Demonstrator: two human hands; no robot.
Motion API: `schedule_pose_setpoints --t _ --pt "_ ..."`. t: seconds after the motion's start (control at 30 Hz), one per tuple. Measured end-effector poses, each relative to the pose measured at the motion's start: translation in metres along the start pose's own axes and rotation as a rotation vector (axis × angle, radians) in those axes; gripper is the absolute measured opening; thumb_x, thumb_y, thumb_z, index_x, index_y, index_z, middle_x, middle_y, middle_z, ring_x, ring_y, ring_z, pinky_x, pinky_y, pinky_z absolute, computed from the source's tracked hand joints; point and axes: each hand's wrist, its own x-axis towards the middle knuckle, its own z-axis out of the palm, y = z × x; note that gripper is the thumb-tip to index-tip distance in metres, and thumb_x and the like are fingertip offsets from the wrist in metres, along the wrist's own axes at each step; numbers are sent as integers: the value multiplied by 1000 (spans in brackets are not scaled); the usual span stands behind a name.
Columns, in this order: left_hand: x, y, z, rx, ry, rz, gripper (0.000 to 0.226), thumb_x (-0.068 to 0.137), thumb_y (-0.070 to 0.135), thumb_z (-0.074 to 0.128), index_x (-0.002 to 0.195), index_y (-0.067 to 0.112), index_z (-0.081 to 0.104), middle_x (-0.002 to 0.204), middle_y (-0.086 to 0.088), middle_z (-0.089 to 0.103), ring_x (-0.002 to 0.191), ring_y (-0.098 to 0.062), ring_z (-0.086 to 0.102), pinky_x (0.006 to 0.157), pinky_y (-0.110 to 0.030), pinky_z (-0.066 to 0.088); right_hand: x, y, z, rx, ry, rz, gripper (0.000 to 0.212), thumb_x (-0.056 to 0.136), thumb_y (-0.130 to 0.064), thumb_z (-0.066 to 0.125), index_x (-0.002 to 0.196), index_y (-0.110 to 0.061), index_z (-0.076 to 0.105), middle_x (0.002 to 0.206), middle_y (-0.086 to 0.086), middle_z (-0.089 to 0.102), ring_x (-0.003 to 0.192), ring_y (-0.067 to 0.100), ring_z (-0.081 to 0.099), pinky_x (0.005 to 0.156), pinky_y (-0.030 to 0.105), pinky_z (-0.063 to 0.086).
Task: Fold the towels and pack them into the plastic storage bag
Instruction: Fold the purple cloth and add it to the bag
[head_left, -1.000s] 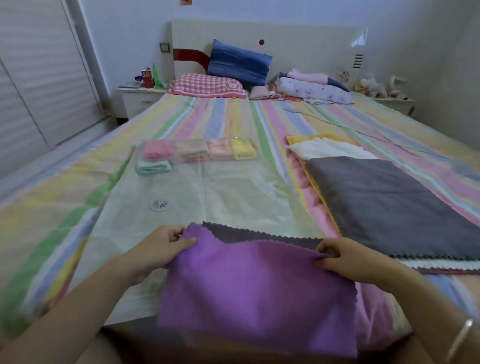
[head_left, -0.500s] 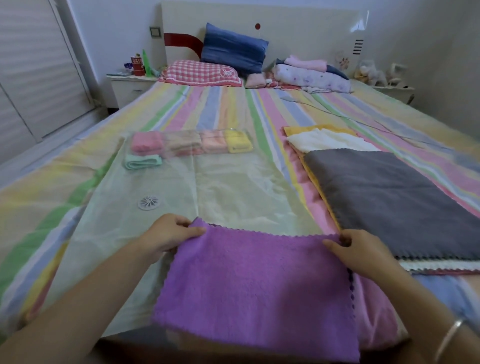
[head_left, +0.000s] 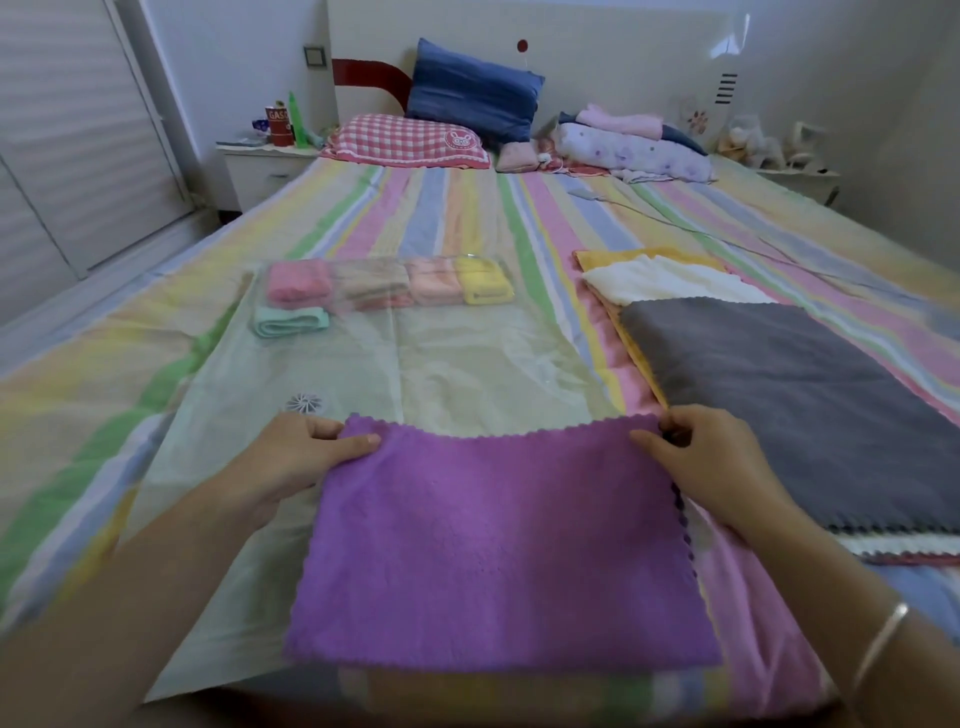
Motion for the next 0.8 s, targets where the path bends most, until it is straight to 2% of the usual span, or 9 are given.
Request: schedule_pose_setpoints --t 0.1,0.2,0.3,0.37,0.47,0.53,0.63,0.7,0.8 --pt "5 -12 -29 10 156 44 19 80 27 77 83 8 75 75 -2 71 67 -12 61 63 -25 46 35 -20 23 56 -30 -34 26 87 -34 68 77 -11 63 73 2 63 71 21 58 63 30 42" --pt "17 -31 -49 93 292 75 40 75 37 79 84 -1 73 75 -14 71 68 -18 60 67 -34 46 69 -37 63 4 -96 -53 33 86 -33 67 68 -8 59 69 7 60 73 27 59 60 30 38" --pt "32 -55 -57 256 372 58 57 62 56 71 79 2 70 74 -16 71 69 -24 66 70 -44 53 79 -47 93 -132 -87 -124 23 84 -33 69 79 -11 68 89 7 56 92 29 57 73 31 43" --pt "31 -59 -54 366 412 63 34 72 43 75 73 10 69 67 -5 70 74 -24 68 69 -39 52 75 -48 103 -268 1 -191 23 85 -34 66 92 -13 72 101 7 55 101 28 50 86 35 43" --pt "29 -60 -47 463 494 139 15 79 28 75 70 22 66 66 4 67 71 -20 65 62 -29 42 69 -44 111 -275 80 -208 24 87 -37 62 91 -15 69 97 6 57 98 28 53 81 36 44" --pt "31 -61 -43 474 535 181 13 79 26 74 70 22 66 67 3 67 70 -20 63 62 -28 42 67 -40 115 -151 31 -128 27 88 -43 60 87 -17 62 90 4 61 91 28 58 73 35 45" --pt "37 -65 -40 395 525 200 17 83 28 71 69 19 65 69 2 68 71 -20 65 67 -33 48 68 -30 116 -138 -77 -17 33 89 -52 53 79 -21 53 81 1 63 83 27 61 70 34 46" --pt "41 -67 -39 408 513 189 22 87 30 67 69 18 62 65 1 65 68 -22 62 63 -34 47 68 -26 112 -147 -103 2 33 92 -50 50 72 -23 52 75 -1 61 82 28 62 71 34 46" --pt "46 -68 -36 457 536 185 25 91 31 61 70 17 56 60 0 58 61 -21 55 55 -32 37 67 -22 107 -123 -94 2 29 96 -42 48 77 -21 56 74 -2 61 81 27 62 69 34 46"
